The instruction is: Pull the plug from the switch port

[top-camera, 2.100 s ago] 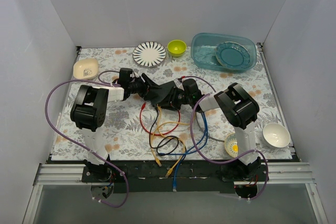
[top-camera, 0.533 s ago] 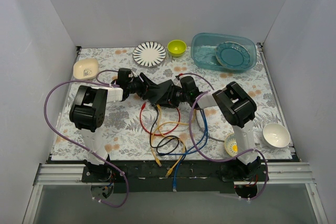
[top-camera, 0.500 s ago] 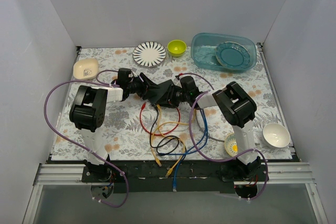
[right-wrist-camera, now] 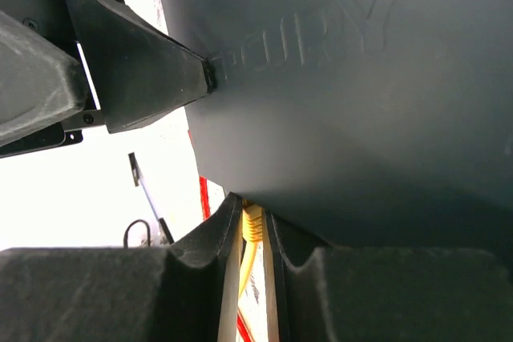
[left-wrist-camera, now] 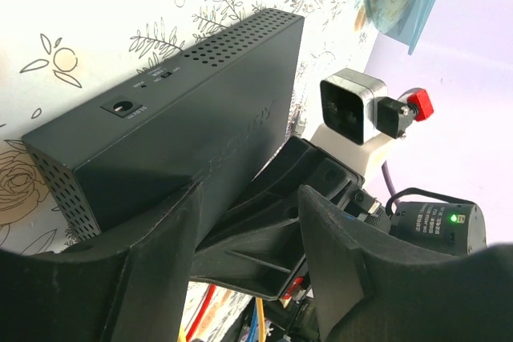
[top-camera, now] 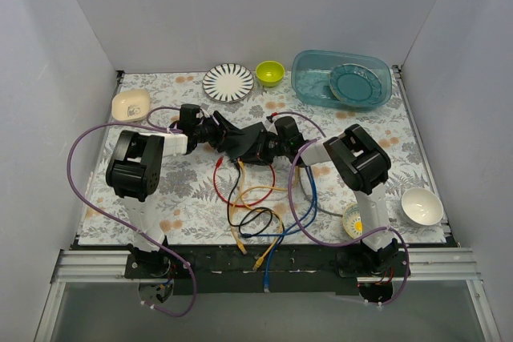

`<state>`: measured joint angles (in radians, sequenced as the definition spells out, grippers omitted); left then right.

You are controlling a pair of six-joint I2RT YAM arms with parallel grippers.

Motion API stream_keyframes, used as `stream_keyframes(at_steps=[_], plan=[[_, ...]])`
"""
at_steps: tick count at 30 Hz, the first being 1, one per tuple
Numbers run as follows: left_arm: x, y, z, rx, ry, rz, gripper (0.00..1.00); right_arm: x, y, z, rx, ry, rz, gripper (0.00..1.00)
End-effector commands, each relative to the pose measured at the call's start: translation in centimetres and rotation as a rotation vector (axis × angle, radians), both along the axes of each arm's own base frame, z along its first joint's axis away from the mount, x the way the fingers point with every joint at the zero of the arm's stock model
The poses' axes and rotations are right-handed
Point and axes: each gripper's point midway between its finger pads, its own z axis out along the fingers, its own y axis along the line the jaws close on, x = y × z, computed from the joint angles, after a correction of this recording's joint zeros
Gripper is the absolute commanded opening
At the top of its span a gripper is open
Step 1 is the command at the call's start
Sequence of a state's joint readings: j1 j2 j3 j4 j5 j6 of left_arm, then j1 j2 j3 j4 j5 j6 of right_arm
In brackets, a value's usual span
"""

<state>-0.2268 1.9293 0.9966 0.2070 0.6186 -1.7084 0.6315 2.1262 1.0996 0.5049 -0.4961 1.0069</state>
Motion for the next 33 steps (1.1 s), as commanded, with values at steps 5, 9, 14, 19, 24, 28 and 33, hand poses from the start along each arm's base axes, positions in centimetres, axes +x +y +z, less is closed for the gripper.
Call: stream_keyframes(at_steps=[5, 9, 14, 19, 24, 28, 33], plan=[[-3.4, 2.2, -5.9, 0.160, 0.181, 0.032, 0.52, -3.6, -2.3, -6.9, -0.197, 0.138, 0.033, 0.11], [-3.7, 2.1, -5.7, 0.148, 0.182, 0.030, 0.53, -3.9, -2.5, -7.2, -0.205, 0.137, 0.043, 0.06], [-3.6, 2.2, -5.9, 0.149, 0.189, 0.033, 0.53, -5.1, -3.6, -7.3, -0.243, 0.122, 0.088, 0.01], [-3.5, 2.1, -6.4, 0.145, 0.204, 0.038, 0.53, -6.7, -5.7, -8.1, -0.302, 0.116, 0.114, 0.01], [-3.4, 2.2, -6.3, 0.151, 0.201, 0.036, 0.52, -7.5, -7.8, -8.2, -0.327, 0.124, 0.085, 0.01], [-3.3, 2.4, -5.9, 0.152, 0.193, 0.041, 0.52, -5.7, -10.9, -6.3, -0.370, 0.072, -0.019, 0.01], [-2.9, 2.8, -5.3, 0.152, 0.177, 0.050, 0.53, -2.9, -12.6, -2.2, -0.350, -0.072, -0.074, 0.09]])
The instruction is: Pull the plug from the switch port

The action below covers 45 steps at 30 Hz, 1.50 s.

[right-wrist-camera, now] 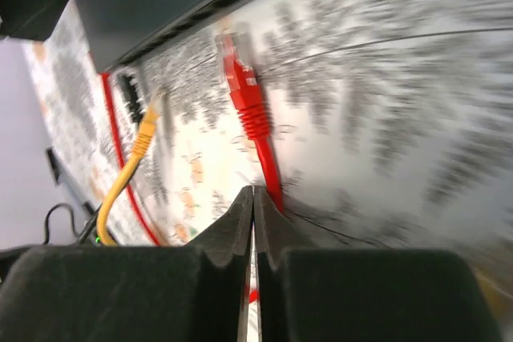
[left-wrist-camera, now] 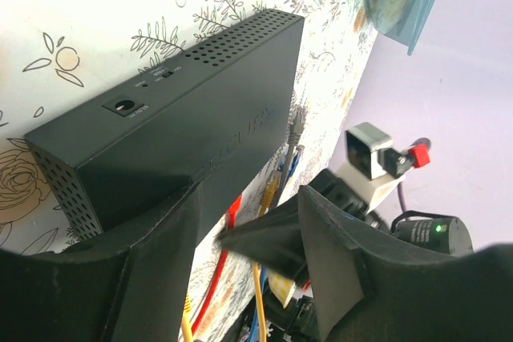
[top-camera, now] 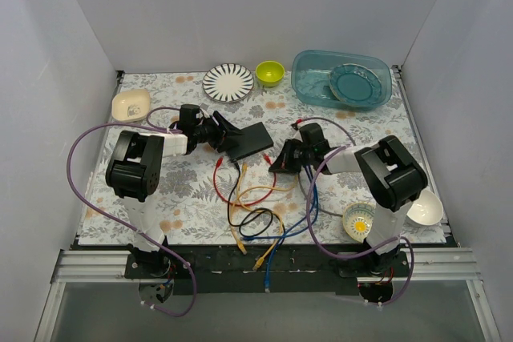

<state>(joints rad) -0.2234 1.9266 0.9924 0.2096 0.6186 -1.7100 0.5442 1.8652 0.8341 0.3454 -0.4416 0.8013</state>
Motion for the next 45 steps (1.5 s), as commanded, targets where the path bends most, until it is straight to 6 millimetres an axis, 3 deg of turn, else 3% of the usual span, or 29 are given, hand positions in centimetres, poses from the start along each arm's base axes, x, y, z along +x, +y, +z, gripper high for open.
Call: stream_keyframes(at_steps=[1, 2, 3, 6, 7, 9, 10, 15, 17, 25, 35, 45], plan=[[-3.0, 2.7, -5.3, 0.153, 0.176, 0.044, 0.52, 1.2, -3.6, 0.2, -0.145, -0.069, -0.049, 0.15], [-2.9, 2.7, -5.1, 0.154, 0.169, 0.046, 0.53, 1.6, -2.9, 1.1, -0.127, -0.085, -0.039, 0.21], [-2.8, 2.8, -4.8, 0.154, 0.160, 0.048, 0.53, 2.9, -1.3, 3.5, -0.092, -0.138, -0.026, 0.28], [-2.7, 2.9, -4.7, 0.154, 0.159, 0.050, 0.53, 3.5, 1.8, 5.9, -0.072, -0.198, 0.046, 0.36], [-2.5, 3.0, -4.6, 0.156, 0.155, 0.050, 0.53, 4.7, 3.4, 7.2, -0.057, -0.234, 0.070, 0.37], [-2.5, 3.0, -4.5, 0.156, 0.156, 0.050, 0.53, 3.8, 5.2, 6.7, -0.086, -0.213, 0.139, 0.40], [-2.4, 3.2, -4.5, 0.156, 0.156, 0.053, 0.53, 4.3, 6.2, 6.6, -0.092, -0.228, 0.164, 0.40], [-2.4, 3.4, -4.4, 0.154, 0.156, 0.056, 0.53, 2.7, 8.2, 4.7, -0.054, -0.162, 0.215, 0.41], [-2.4, 3.4, -4.5, 0.153, 0.158, 0.054, 0.53, 1.9, 8.2, 3.1, -0.049, -0.101, 0.214, 0.41], [-2.8, 3.5, -4.7, 0.153, 0.165, 0.052, 0.53, 1.4, 8.3, 1.5, -0.017, -0.069, 0.194, 0.45], [-3.2, 3.6, -4.9, 0.156, 0.169, 0.051, 0.53, 2.4, 9.9, 0.9, 0.057, -0.025, 0.132, 0.45], [-4.0, 3.7, -5.4, 0.157, 0.179, 0.047, 0.53, 1.2, 10.8, -0.5, 0.103, 0.063, 0.108, 0.42]])
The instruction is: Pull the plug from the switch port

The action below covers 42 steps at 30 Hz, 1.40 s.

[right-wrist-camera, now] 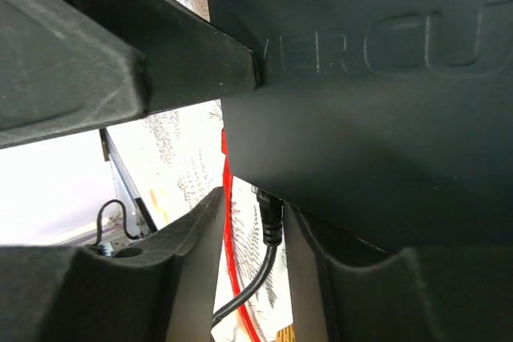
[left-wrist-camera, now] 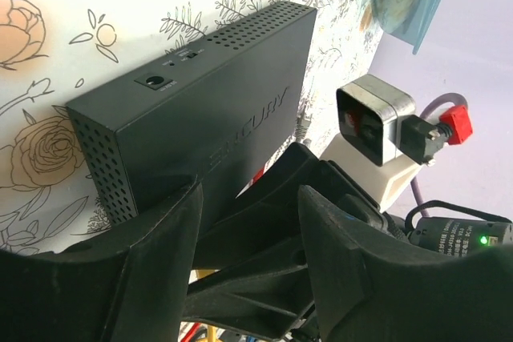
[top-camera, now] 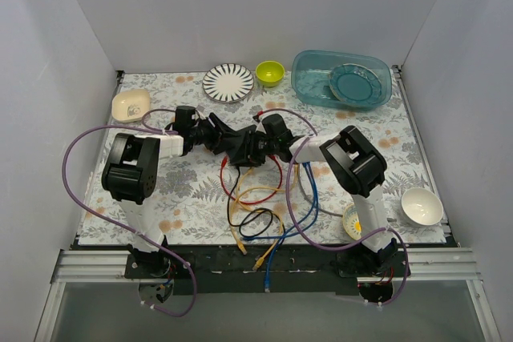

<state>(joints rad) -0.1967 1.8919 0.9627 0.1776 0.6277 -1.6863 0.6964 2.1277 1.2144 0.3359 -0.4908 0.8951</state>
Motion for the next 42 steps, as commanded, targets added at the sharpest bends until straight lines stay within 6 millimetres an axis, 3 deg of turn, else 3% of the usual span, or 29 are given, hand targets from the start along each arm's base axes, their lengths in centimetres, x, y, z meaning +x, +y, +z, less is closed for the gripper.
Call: stream_keyframes(at_steps=[1, 6, 19, 25, 36, 42], plan=[[-3.3, 2.4, -5.3, 0.143, 0.167, 0.038, 0.53, -0.5, 0.0, -2.0, -0.004, 0.058, -0.031, 0.41], [-3.3, 2.5, -5.3, 0.147, 0.165, 0.040, 0.53, -0.8, -0.4, -2.3, 0.041, 0.127, -0.088, 0.36], [-3.4, 2.5, -5.5, 0.148, 0.168, 0.039, 0.53, 0.1, -0.8, -2.1, 0.133, 0.213, -0.177, 0.36], [-3.5, 2.6, -5.3, 0.155, 0.162, 0.032, 0.53, 0.0, -1.2, -2.6, 0.147, 0.248, -0.213, 0.28], [-3.8, 2.7, -5.7, 0.163, 0.166, 0.024, 0.53, 0.3, -0.9, -2.7, 0.183, 0.306, -0.250, 0.35], [-3.8, 2.6, -5.6, 0.163, 0.161, 0.016, 0.53, 0.2, -1.0, -3.4, 0.189, 0.343, -0.267, 0.24]])
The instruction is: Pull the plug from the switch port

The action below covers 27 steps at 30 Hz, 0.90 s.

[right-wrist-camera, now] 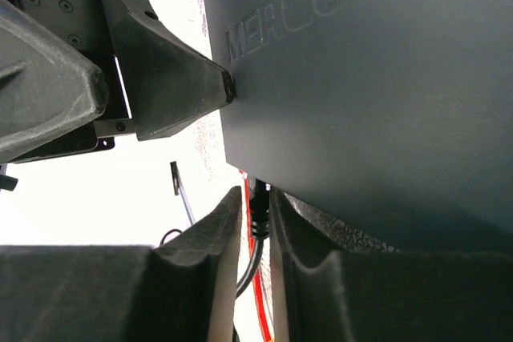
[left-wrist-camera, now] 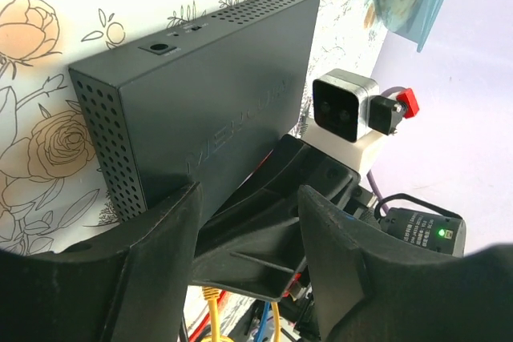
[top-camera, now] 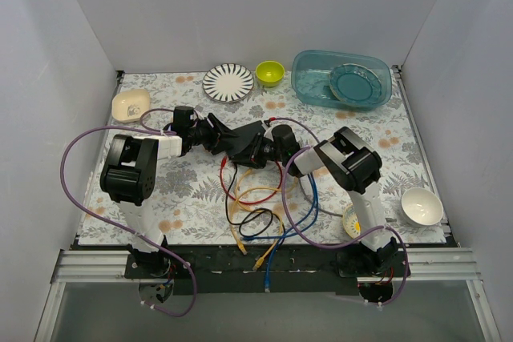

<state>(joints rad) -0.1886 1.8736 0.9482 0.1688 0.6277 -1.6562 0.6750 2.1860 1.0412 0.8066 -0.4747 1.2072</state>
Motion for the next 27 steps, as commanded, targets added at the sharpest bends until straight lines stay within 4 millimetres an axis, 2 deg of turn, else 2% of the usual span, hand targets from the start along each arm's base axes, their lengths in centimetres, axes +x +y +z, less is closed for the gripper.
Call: stream_keyframes(at_steps=[1, 9, 11, 16, 19, 25, 27], plan=[[-3.6, 2.2, -5.7, 0.147, 0.179, 0.028, 0.53, -0.9, -0.9, -3.6, -0.009, 0.282, -0.076, 0.19], [-3.8, 2.1, -5.5, 0.139, 0.173, 0.023, 0.53, -1.2, -0.9, -3.9, -0.014, 0.247, -0.043, 0.04], [-3.9, 1.9, -5.2, 0.125, 0.177, 0.020, 0.53, -1.6, -1.2, -4.5, -0.050, 0.227, -0.018, 0.02], [-3.9, 1.7, -3.7, 0.102, 0.150, 0.020, 0.53, -3.2, -2.2, -6.1, -0.143, 0.186, 0.059, 0.01], [-3.8, 1.9, -3.1, 0.105, 0.139, 0.030, 0.53, -4.4, -3.5, -7.4, -0.245, 0.165, 0.118, 0.01], [-3.1, 2.4, -2.5, 0.115, 0.121, 0.055, 0.54, -6.1, -5.7, -8.3, -0.351, 0.138, 0.158, 0.01], [-2.8, 2.6, -2.3, 0.117, 0.112, 0.062, 0.54, -6.2, -5.9, -8.1, -0.359, 0.125, 0.158, 0.01]])
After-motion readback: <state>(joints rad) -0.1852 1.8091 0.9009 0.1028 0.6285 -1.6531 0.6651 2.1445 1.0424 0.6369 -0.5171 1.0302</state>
